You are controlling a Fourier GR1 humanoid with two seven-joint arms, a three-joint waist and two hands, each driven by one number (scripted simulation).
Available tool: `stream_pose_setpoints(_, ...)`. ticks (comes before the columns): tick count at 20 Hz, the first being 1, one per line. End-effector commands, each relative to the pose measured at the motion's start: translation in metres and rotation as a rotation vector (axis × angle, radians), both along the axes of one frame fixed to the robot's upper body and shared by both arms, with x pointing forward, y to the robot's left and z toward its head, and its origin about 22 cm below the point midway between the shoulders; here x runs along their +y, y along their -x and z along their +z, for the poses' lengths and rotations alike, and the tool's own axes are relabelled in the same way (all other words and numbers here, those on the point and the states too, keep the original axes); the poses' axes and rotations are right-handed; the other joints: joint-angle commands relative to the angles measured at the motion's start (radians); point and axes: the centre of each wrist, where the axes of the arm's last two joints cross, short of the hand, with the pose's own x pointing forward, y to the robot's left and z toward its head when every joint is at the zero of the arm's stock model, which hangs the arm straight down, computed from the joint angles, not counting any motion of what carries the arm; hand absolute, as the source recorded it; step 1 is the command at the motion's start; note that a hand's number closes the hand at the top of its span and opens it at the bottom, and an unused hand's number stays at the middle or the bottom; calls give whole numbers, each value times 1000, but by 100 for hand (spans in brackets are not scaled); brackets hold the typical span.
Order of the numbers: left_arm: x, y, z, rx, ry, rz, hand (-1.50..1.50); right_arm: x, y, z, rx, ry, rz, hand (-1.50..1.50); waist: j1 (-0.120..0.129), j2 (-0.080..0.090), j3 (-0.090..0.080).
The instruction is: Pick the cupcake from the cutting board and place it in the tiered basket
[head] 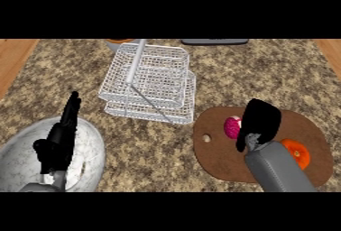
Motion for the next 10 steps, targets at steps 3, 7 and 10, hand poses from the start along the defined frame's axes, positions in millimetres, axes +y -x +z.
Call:
stream_pose_setpoints(3, -9, 33, -53, 231, 55, 39, 0, 37, 17, 6, -2, -110, 225, 150, 1, 22, -25)
stream_pose_setpoints(7, -7, 32, -46, 240, 66, 18, 0, 61, 39, 14, 22, -327, 538, 150, 0, 22, -23)
stream_pose_setpoints(10, 1, 34, -49, 247, 59, 45, 0, 63, 50, 43, -102, -475, 543, 150, -21, 16, -24)
